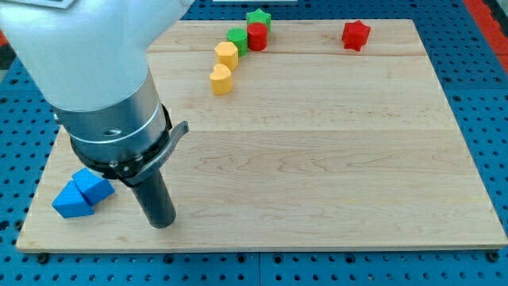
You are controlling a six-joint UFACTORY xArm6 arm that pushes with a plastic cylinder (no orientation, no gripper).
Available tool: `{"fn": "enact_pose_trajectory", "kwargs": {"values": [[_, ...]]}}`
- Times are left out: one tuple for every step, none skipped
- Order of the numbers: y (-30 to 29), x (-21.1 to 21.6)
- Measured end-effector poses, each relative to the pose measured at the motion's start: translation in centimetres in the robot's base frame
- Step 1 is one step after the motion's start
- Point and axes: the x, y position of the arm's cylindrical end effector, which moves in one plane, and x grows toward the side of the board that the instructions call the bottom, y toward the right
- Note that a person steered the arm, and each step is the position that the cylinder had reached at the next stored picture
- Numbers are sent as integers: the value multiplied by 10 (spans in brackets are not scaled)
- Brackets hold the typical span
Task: Push the blue cube into the yellow heart
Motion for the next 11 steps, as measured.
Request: {"fn": "enact_pose_trajectory", "kwargs": {"values": [[-1,-4],[-1,-6],[-10,-41],[-20,-67],[-35,-107],[-37,-159],[-47,-228],[-47,-303],[-48,-335],[-49,-352],[-49,-367]]}}
